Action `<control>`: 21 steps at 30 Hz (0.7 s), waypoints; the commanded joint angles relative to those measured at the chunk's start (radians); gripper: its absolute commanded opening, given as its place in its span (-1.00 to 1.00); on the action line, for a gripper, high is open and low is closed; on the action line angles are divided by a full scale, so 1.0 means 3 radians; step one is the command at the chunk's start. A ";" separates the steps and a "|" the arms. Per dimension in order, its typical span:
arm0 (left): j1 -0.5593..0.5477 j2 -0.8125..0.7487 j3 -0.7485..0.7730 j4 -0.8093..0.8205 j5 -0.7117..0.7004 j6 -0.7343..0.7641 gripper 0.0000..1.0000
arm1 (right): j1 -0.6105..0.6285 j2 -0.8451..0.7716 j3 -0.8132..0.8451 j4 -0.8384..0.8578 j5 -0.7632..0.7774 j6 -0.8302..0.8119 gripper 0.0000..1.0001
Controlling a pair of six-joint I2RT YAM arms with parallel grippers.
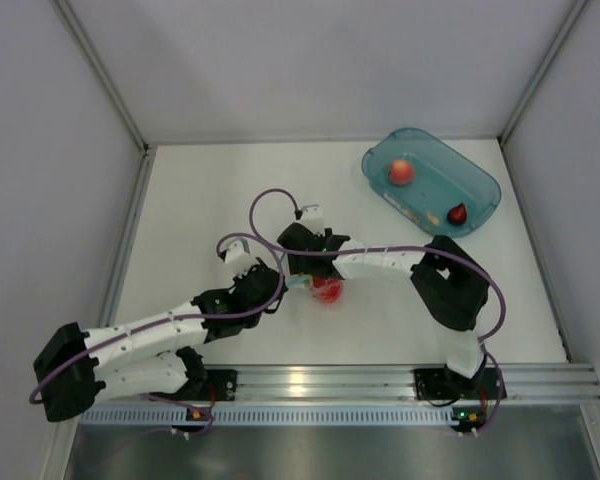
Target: Open the zip-top bag and remove the fake food
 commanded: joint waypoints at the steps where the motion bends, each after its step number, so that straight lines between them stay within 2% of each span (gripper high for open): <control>1: -0.0007 -0.0074 0.0081 -0.0021 -0.0259 0.0200 -1.00 | 0.0013 -0.0385 -0.0104 0.0092 0.0138 -0.0251 -0.15; 6: -0.0007 -0.0125 0.0214 -0.0010 -0.0453 0.0492 -1.00 | 0.0186 -0.0626 -0.0232 0.0015 -0.0076 -0.0445 -0.14; 10: -0.0007 -0.0146 0.0331 0.0000 -0.0607 0.0722 -1.00 | 0.0304 -0.0856 -0.0421 0.0127 -0.0317 -0.0542 -0.23; 15: -0.0007 -0.0238 0.0388 0.0056 -0.0699 0.0952 -1.00 | 0.0472 -0.0923 -0.0390 0.0030 -0.0506 -0.0660 -0.33; 18: -0.0012 -0.0304 0.0403 0.0046 -0.0801 0.1075 -1.00 | 0.0549 -0.1020 -0.0487 0.0204 -0.0690 -0.0900 -0.46; 21: -0.0007 -0.0350 0.0383 0.0041 -0.0863 0.1131 -1.00 | 0.0580 -0.1173 -0.0610 0.0337 -0.0809 -0.0972 -0.49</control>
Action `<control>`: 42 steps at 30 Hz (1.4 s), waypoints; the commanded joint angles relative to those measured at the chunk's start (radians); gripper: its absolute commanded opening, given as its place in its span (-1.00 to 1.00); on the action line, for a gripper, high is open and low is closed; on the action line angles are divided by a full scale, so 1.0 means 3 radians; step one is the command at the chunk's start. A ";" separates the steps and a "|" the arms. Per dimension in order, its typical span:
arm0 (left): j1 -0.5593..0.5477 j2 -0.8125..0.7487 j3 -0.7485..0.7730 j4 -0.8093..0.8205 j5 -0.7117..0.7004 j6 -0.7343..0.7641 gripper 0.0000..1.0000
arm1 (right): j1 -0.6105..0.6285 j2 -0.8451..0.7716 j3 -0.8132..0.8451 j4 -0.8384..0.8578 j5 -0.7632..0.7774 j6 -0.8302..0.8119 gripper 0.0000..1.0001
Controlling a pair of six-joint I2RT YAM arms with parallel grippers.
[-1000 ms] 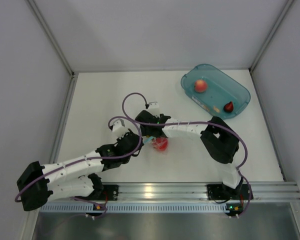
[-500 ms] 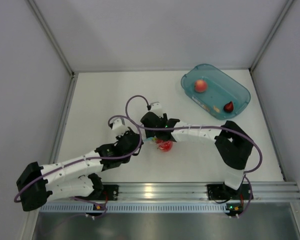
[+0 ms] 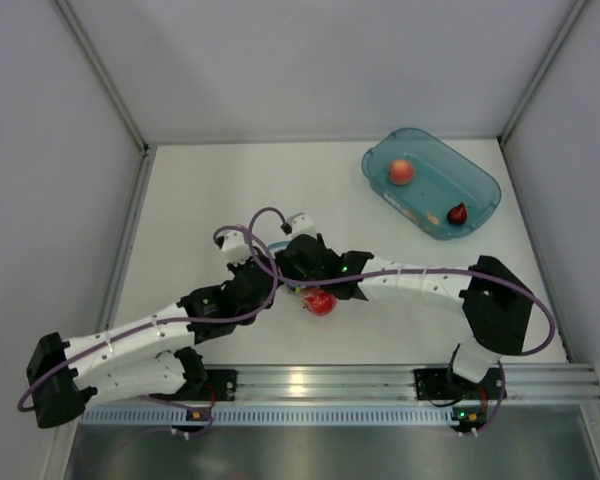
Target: Open the zip-top bag and remove the fake food
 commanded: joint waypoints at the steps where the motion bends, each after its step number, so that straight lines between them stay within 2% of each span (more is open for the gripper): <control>1: 0.0054 -0.0102 0.0088 0.0070 -0.0415 0.0217 -1.00 | 0.0165 -0.0342 -0.0097 0.0032 -0.0291 -0.0141 -0.48; 3: 0.0059 -0.0169 0.0042 0.0126 -0.0207 0.0268 -1.00 | 0.0134 -0.0342 0.0066 -0.0263 -0.0001 0.0043 -0.42; 4: 0.0054 -0.0189 -0.0055 0.0354 -0.0089 0.0344 -1.00 | 0.0119 -0.0352 0.0128 -0.0336 0.0087 0.0115 -0.42; 6: 0.0059 -0.0291 -0.0198 0.0702 0.0430 0.0574 -1.00 | 0.0098 -0.0383 0.0220 -0.0306 0.0331 0.0274 -0.39; 7: 0.0049 -0.0342 -0.0421 0.1119 0.0626 0.0631 -1.00 | 0.0098 -0.0393 0.0236 -0.0281 0.0419 0.0360 -0.39; 11: 0.0049 -0.0486 -0.0801 0.1827 0.1287 0.0825 -1.00 | 0.0093 -0.0307 0.0307 -0.0142 0.0956 0.0427 -0.46; 14: 0.0049 -0.0390 -0.0797 0.1921 0.1711 0.1024 -1.00 | 0.0037 -0.0230 0.0262 0.0082 0.1054 0.0489 -0.46; 16: 0.0049 -0.0333 -0.0756 0.1921 0.1910 0.1091 -1.00 | 0.0016 -0.0108 0.0312 0.0068 0.0835 0.0489 -0.45; 20: 0.0044 -0.0215 -0.0725 0.1911 0.1912 0.1336 -1.00 | -0.0025 0.0052 0.0685 -0.0234 0.0461 0.0612 -0.45; 25: 0.0049 -0.0077 -0.0603 0.1487 0.1682 0.1587 -1.00 | -0.0030 -0.0239 0.0589 -0.0270 0.0374 0.0602 -0.49; 30: 0.0049 -0.0235 -0.0644 0.1323 0.0973 0.1353 -1.00 | -0.0050 -0.0602 0.0247 -0.0143 0.0063 0.0469 -0.56; 33: 0.0049 -0.0383 -0.0598 0.1129 0.0645 0.1154 -1.00 | -0.0050 -0.0638 0.0124 -0.0244 -0.0126 0.0270 -0.63; 37: 0.0049 -0.0522 -0.0536 0.0924 0.0358 0.0954 -1.00 | -0.0045 -0.0766 -0.0264 0.0020 -0.0515 -0.0016 -0.68; 42: 0.0054 -0.0491 -0.0398 0.0750 0.0296 0.0969 -1.00 | -0.0030 -0.0986 -0.0521 0.0313 -0.1342 -0.0532 -0.71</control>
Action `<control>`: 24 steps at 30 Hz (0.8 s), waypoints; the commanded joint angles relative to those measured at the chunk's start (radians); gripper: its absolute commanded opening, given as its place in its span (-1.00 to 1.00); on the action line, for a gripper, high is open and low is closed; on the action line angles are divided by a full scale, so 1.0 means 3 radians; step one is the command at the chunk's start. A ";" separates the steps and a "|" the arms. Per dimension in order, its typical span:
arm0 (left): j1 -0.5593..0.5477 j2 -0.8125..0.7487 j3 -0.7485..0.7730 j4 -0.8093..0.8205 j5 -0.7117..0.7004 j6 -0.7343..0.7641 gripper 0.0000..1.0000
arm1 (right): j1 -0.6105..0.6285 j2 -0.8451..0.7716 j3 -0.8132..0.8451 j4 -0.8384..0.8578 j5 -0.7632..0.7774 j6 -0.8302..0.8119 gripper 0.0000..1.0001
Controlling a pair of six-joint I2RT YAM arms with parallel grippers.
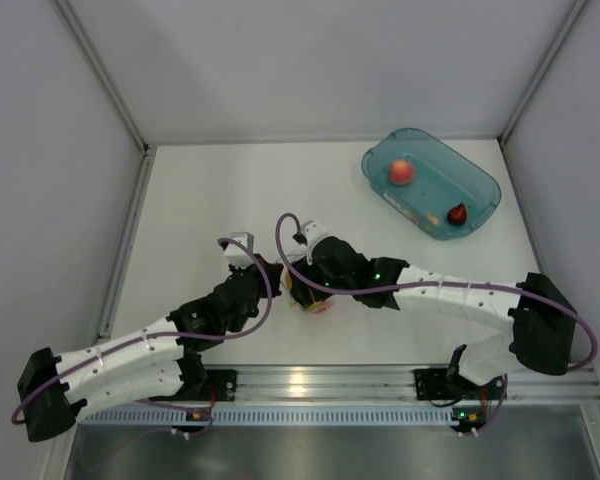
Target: Open the zip-top bag and remove the fake food
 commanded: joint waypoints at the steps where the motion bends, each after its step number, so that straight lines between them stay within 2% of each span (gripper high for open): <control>1: 0.0013 0.0020 0.0185 -0.0193 -0.0266 -0.0010 -1.00 | 0.0025 -0.0254 -0.0087 0.0359 -0.0742 -0.0533 -0.73; 3: 0.0013 0.0035 0.0206 -0.0193 -0.0231 -0.0010 -1.00 | 0.0025 -0.0396 -0.0169 0.0532 -0.0916 -0.0666 -0.74; 12: 0.0008 0.0061 0.0216 -0.0275 -0.0092 -0.0112 -1.00 | 0.0025 -0.0729 -0.0323 0.0905 -0.0574 -0.0560 -0.81; 18: 0.0008 0.0056 0.0226 -0.0382 -0.0041 -0.0169 -1.00 | 0.0020 -0.1122 -0.0675 0.1666 -0.0079 -0.0289 -0.81; 22: 0.0008 0.0066 0.0283 -0.0479 -0.0015 -0.0225 -1.00 | 0.0020 -0.1292 -0.1018 0.2438 0.0355 -0.0120 -0.81; 24: 0.0008 0.0071 0.0359 -0.0648 -0.0082 -0.0281 -1.00 | 0.0015 -0.1394 -0.1079 0.2537 0.0682 -0.0170 -0.82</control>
